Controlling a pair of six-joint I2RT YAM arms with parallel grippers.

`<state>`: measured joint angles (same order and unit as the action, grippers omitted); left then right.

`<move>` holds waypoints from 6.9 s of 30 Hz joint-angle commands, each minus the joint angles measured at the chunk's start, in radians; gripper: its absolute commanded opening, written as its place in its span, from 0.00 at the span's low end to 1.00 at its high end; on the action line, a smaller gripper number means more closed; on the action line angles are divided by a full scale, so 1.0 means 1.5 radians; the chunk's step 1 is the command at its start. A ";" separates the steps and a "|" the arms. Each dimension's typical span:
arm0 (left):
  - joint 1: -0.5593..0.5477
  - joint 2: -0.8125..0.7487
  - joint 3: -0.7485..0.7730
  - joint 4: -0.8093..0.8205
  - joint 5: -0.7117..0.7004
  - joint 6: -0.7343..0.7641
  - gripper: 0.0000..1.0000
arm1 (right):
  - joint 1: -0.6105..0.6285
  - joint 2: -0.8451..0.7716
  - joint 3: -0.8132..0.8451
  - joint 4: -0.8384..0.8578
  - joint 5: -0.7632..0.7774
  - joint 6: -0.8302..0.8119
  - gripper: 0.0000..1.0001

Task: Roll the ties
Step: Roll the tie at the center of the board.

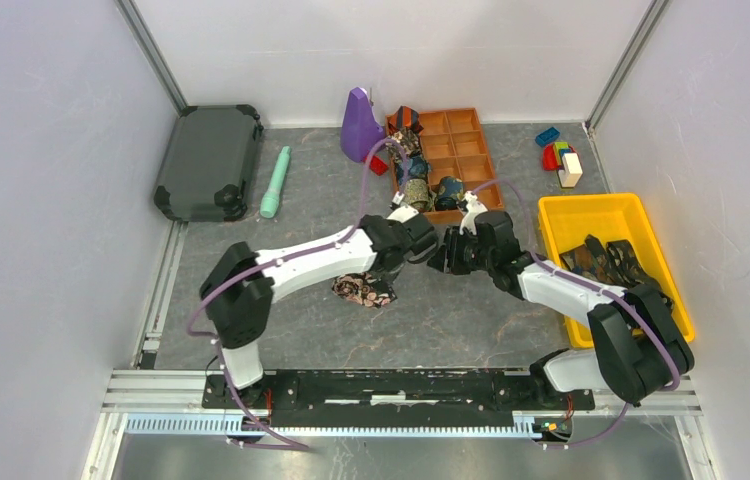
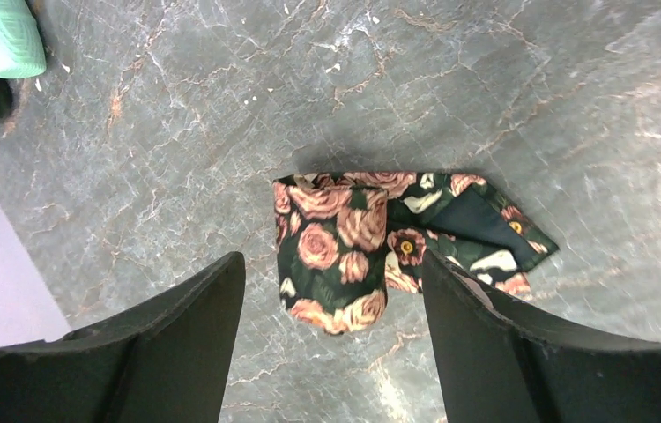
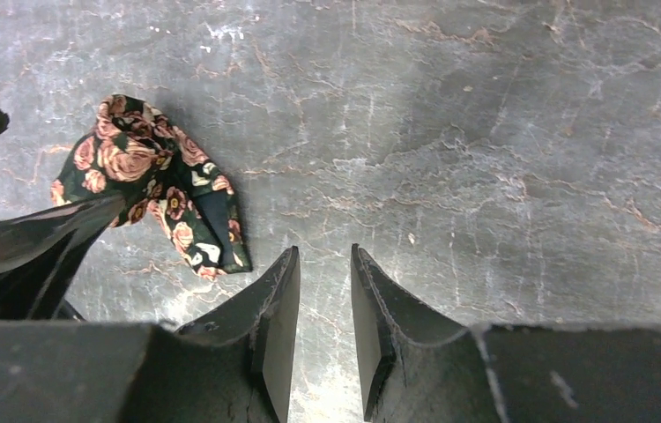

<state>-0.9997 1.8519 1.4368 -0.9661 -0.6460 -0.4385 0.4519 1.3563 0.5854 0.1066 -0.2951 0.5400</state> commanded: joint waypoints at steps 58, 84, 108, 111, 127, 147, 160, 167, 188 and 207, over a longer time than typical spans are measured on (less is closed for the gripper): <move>0.232 -0.571 -0.475 0.271 0.312 -0.086 0.67 | 0.289 0.215 0.232 0.025 0.072 0.069 0.29; 0.232 -0.560 -0.504 0.365 0.394 -0.081 0.76 | 0.288 0.187 0.200 0.026 0.082 0.060 0.29; 0.181 -0.586 -0.576 0.289 0.375 -0.187 0.39 | 0.233 0.323 0.451 -0.117 0.103 -0.008 0.33; 0.174 -0.572 -0.594 0.318 0.387 -0.201 0.37 | 0.224 0.351 0.469 -0.133 0.105 -0.023 0.31; 0.143 -0.456 -0.619 0.496 0.396 -0.271 0.34 | 0.214 0.419 0.490 -0.156 0.070 -0.061 0.28; 0.092 -0.383 -0.571 0.525 0.242 -0.309 0.33 | 0.228 0.392 0.381 -0.089 0.032 -0.030 0.26; 0.045 -0.401 -0.580 0.539 0.111 -0.372 0.34 | 0.239 0.364 0.336 -0.076 0.041 -0.003 0.25; 0.038 -0.384 -0.588 0.571 0.097 -0.382 0.35 | 0.243 0.363 0.327 -0.057 0.039 0.011 0.25; 0.033 -0.609 -0.607 0.316 0.109 -0.339 0.44 | 0.229 0.344 0.405 -0.156 0.098 -0.046 0.25; 0.180 -0.608 -0.481 0.255 0.118 -0.155 0.49 | 0.348 0.068 0.163 -0.088 0.176 0.005 0.26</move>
<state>-0.8154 0.9054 0.6556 -0.6109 -0.5125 -0.8066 0.8936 1.4773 0.9112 -0.1497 -0.0174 0.4732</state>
